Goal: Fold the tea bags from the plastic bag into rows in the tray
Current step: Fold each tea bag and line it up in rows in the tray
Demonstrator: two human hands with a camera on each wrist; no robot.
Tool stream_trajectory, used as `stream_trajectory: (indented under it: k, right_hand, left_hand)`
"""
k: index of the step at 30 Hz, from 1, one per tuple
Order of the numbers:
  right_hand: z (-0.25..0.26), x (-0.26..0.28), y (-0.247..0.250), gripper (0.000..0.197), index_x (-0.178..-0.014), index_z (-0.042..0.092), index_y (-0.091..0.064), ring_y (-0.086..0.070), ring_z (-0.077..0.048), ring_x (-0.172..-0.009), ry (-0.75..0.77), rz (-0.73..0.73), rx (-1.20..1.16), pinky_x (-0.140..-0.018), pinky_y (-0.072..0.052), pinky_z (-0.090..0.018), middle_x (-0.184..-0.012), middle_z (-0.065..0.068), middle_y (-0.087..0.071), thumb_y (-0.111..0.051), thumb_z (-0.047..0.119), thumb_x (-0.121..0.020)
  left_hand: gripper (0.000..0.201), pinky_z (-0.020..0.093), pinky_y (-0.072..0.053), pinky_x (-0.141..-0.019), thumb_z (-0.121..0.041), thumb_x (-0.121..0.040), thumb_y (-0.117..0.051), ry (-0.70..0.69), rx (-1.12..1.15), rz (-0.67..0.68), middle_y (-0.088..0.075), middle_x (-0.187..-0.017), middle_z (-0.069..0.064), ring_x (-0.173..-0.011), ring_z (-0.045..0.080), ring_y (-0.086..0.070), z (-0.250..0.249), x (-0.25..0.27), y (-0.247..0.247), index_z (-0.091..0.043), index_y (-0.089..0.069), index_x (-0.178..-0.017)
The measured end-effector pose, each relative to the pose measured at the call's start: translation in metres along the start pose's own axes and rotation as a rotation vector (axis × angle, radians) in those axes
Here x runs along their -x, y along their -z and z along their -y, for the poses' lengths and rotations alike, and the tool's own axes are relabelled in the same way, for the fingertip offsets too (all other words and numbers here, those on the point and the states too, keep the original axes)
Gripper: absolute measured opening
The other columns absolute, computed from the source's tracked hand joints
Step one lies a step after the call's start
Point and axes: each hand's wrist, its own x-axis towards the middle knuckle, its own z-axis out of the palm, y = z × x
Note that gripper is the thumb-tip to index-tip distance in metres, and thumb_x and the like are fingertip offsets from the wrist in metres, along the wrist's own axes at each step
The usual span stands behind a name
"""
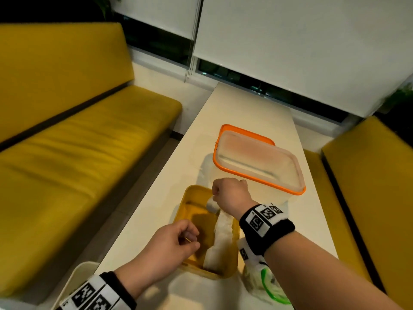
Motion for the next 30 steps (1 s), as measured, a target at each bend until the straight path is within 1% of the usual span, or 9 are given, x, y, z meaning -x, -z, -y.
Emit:
stream_trajectory:
  k: [5, 10, 16, 18, 20, 22, 24, 28, 30]
  right_hand:
    - [0.005, -0.012, -0.001, 0.013, -0.086, 0.026, -0.062, -0.053, -0.022, -0.095, 0.058, 0.034, 0.194, -0.084, -0.029, -0.041, -0.091, 0.004, -0.066, -0.057, 0.015, -0.085]
    - [0.015, -0.017, -0.001, 0.019, -0.095, 0.023, -0.066, -0.05, -0.025, -0.097, 0.098, 0.064, 0.324, -0.085, -0.029, -0.043, -0.093, 0.001, -0.065, -0.053, 0.013, -0.086]
    - [0.023, -0.02, 0.003, 0.019, -0.097, 0.022, -0.066, -0.048, -0.025, -0.099, 0.09, 0.152, 0.39, -0.091, -0.028, -0.044, -0.096, -0.001, -0.062, -0.054, 0.012, -0.085]
    - [0.025, -0.021, 0.003, 0.016, -0.094, 0.021, -0.066, -0.048, -0.025, -0.095, 0.072, 0.166, 0.396, -0.089, -0.027, -0.043, -0.092, -0.001, -0.062, -0.054, 0.013, -0.085]
    - [0.026, -0.022, 0.003, 0.013, -0.083, 0.019, -0.063, -0.046, -0.026, -0.086, 0.046, 0.178, 0.409, -0.089, -0.027, -0.043, -0.08, 0.0, -0.057, -0.054, 0.011, -0.083]
    - [0.026, -0.022, 0.003, 0.017, -0.068, 0.018, -0.052, -0.043, -0.025, -0.08, 0.024, 0.193, 0.434, -0.09, -0.027, -0.044, -0.069, 0.0, -0.049, -0.054, 0.007, -0.081]
    - [0.027, -0.022, 0.004, 0.023, -0.064, 0.018, -0.045, -0.042, -0.025, -0.078, 0.023, 0.199, 0.45, -0.091, -0.027, -0.044, -0.067, 0.0, -0.046, -0.055, 0.005, -0.08]
    - [0.026, -0.022, 0.004, 0.022, -0.078, 0.02, -0.046, -0.044, -0.025, -0.076, 0.052, 0.138, 0.385, -0.091, -0.027, -0.043, -0.067, 0.002, -0.045, -0.049, -0.001, -0.078]
    - [0.025, -0.022, 0.005, 0.023, -0.083, 0.02, -0.05, -0.047, -0.025, -0.077, 0.041, 0.158, 0.343, -0.094, -0.027, -0.043, -0.068, 0.003, -0.047, -0.048, -0.003, -0.077]
  left_hand:
    - [0.016, 0.031, -0.054, -0.079, -0.018, -0.078, -0.073, 0.023, 0.025, -0.004, -0.069, -0.083, -0.006, -0.081, 0.013, -0.065, 0.007, -0.002, 0.0, -0.03, -0.064, -0.082]
    - [0.016, 0.023, -0.052, -0.072, -0.016, -0.078, -0.073, 0.035, 0.054, 0.003, -0.068, -0.084, -0.004, -0.079, 0.012, -0.064, 0.008, -0.004, 0.001, -0.028, -0.064, -0.083]
    - [0.017, 0.028, -0.052, -0.073, -0.014, -0.077, -0.073, 0.034, 0.081, 0.026, -0.067, -0.081, -0.004, -0.074, 0.01, -0.062, 0.01, -0.006, 0.002, -0.028, -0.064, -0.081]
    - [0.017, 0.026, -0.051, -0.071, -0.013, -0.077, -0.073, 0.029, 0.088, 0.032, -0.067, -0.08, -0.003, -0.071, 0.007, -0.06, 0.01, -0.007, 0.002, -0.027, -0.064, -0.081]
    - [0.017, 0.023, -0.05, -0.069, -0.013, -0.077, -0.073, 0.025, 0.092, 0.033, -0.067, -0.08, -0.003, -0.07, 0.006, -0.058, 0.011, -0.007, 0.003, -0.027, -0.064, -0.081]
    - [0.017, 0.022, -0.049, -0.069, -0.014, -0.077, -0.073, 0.021, 0.092, 0.041, -0.067, -0.081, -0.003, -0.071, 0.007, -0.059, 0.011, -0.008, 0.004, -0.028, -0.064, -0.082]
    - [0.017, 0.023, -0.05, -0.069, -0.015, -0.076, -0.073, 0.017, 0.092, 0.051, -0.067, -0.081, -0.003, -0.071, 0.007, -0.059, 0.012, -0.008, 0.005, -0.029, -0.064, -0.082]
    - [0.018, 0.023, -0.05, -0.07, -0.015, -0.076, -0.073, 0.014, 0.095, 0.049, -0.066, -0.08, -0.004, -0.069, 0.004, -0.058, 0.013, -0.009, 0.006, -0.029, -0.063, -0.081]
    - [0.019, 0.02, -0.048, -0.069, -0.013, -0.077, -0.073, 0.009, 0.087, 0.042, -0.066, -0.082, -0.004, -0.067, 0.003, -0.057, 0.013, -0.009, 0.005, -0.028, -0.063, -0.082]
